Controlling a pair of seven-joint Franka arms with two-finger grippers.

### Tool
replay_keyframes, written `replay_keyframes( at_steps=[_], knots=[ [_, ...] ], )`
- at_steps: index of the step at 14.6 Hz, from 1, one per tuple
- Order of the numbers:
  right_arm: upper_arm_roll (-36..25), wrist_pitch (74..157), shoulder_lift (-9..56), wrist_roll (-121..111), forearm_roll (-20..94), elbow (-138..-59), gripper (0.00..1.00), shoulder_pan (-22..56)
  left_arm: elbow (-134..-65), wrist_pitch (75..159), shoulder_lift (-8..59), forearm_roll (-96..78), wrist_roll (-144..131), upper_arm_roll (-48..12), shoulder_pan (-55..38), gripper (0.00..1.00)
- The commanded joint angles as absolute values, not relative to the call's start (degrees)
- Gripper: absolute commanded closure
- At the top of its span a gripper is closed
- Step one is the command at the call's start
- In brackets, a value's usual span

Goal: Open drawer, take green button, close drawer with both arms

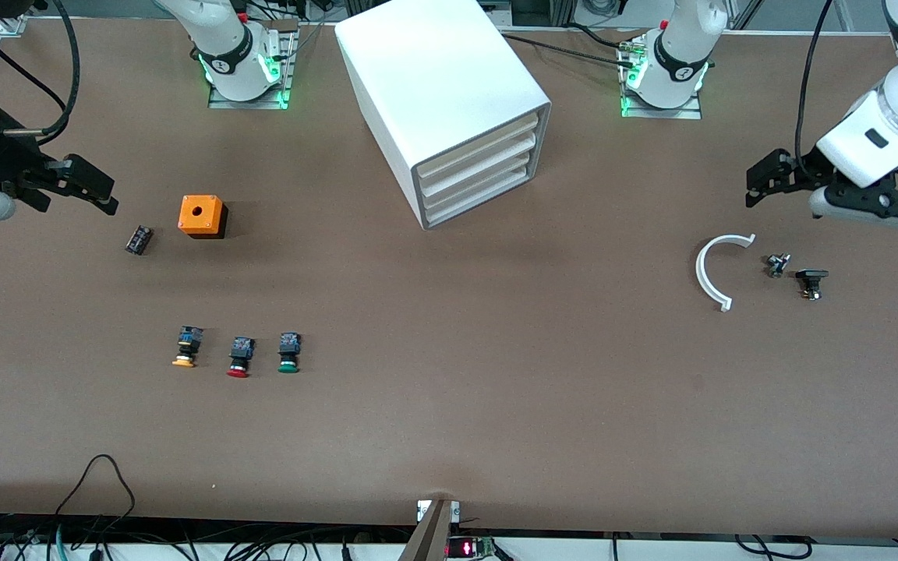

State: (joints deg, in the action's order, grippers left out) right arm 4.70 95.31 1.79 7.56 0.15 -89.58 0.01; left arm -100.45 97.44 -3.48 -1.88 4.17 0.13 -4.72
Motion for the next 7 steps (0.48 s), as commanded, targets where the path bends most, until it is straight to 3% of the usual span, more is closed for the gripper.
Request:
replay_keyframes(
  at_steps=[1, 5, 7],
  knots=[
    [4.7, 94.2, 2.5, 6.8, -0.2, -86.5, 0.0, -0.3, -101.6, 98.3, -3.7, -2.5, 6.4, 0.7, -4.7, 0.0],
    [4.7, 93.9, 2.5, 6.9, -0.1, -86.0, 0.0, -0.4, -100.0, 98.0, -3.2, -2.4, 6.7, 0.6, -4.9, 0.0],
    [4.7, 93.9, 2.5, 6.9, -0.1, -86.0, 0.0, -0.4, -97.6, 93.6, -2.5, -2.4, 8.3, 0.5, -5.1, 0.0]
  ],
)
